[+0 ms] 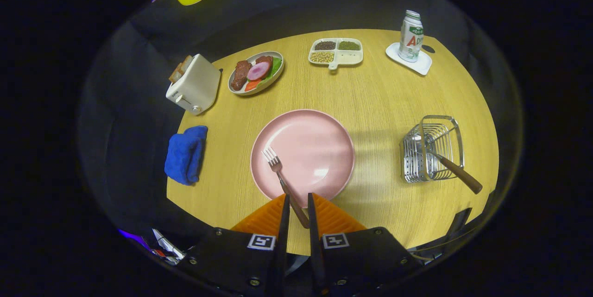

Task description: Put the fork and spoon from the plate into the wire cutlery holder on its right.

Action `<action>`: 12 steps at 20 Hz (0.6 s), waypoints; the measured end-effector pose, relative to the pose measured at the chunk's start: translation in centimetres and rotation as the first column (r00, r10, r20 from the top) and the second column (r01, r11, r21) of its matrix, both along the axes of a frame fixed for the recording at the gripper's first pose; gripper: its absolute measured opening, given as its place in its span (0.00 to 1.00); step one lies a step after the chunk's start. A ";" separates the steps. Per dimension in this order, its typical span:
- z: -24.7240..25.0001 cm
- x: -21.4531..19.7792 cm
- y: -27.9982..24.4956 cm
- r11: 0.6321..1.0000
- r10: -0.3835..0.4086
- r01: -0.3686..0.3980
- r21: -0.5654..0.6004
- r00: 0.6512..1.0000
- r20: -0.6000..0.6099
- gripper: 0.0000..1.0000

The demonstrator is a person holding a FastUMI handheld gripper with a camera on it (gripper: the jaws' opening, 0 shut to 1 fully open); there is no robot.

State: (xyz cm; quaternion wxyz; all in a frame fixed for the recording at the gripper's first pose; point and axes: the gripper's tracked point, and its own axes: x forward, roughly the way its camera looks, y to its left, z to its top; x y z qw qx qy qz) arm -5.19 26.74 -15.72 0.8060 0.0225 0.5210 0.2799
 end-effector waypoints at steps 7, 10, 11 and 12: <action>-3.9 0.0 2.6 0.986 0.148 -0.144 -0.078 0.988 0.047 0.47; -5.5 -0.4 3.4 0.970 0.216 -0.211 -0.121 0.976 0.038 0.55; -6.0 -0.4 3.5 0.964 0.235 -0.228 -0.137 0.971 0.036 0.55; -6.5 -0.2 3.6 0.957 0.254 -0.246 -0.156 0.967 0.031 0.55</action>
